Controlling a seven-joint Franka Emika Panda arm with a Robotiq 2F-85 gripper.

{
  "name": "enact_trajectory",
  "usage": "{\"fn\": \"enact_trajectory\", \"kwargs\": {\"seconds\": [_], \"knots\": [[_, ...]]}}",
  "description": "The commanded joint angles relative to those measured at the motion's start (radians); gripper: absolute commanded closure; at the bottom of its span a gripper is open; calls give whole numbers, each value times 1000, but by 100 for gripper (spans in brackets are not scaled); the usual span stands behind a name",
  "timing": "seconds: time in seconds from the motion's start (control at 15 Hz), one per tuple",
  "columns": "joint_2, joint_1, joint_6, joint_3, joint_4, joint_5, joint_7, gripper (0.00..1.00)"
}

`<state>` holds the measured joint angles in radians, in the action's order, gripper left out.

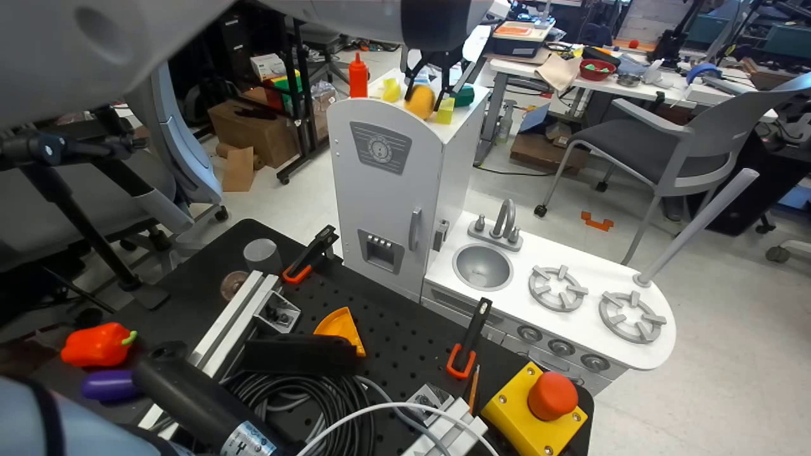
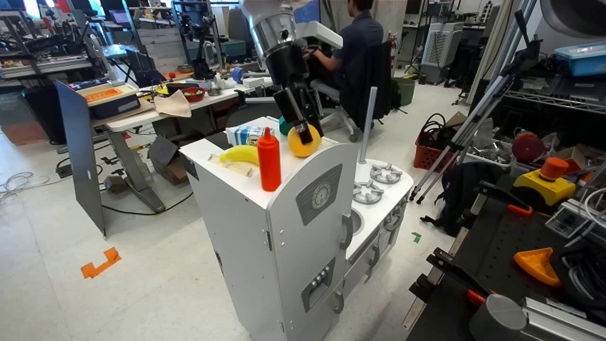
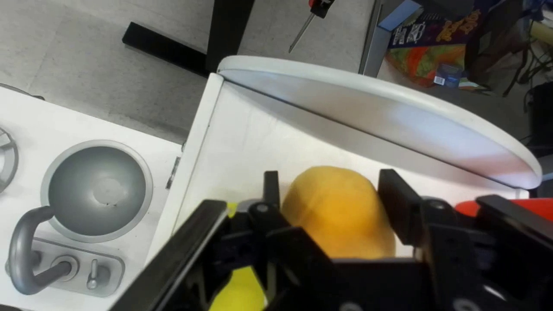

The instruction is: Move the yellow plush toy on top of the cabinet forwards

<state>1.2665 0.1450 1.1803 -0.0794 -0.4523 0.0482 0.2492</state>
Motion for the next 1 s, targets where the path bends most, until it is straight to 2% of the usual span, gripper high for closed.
{"fn": "enact_trajectory", "kwargs": {"seconds": [0.0, 0.13, 0.47, 0.93], "knots": [[-10, 9, 39, 14, 3, -36, 8, 8], [-22, 10, 66, 15, 1, -45, 11, 0], [-49, 10, 136, 18, 12, -62, 32, 0], [-106, 6, 291, 21, 16, -65, 53, 0]]}}
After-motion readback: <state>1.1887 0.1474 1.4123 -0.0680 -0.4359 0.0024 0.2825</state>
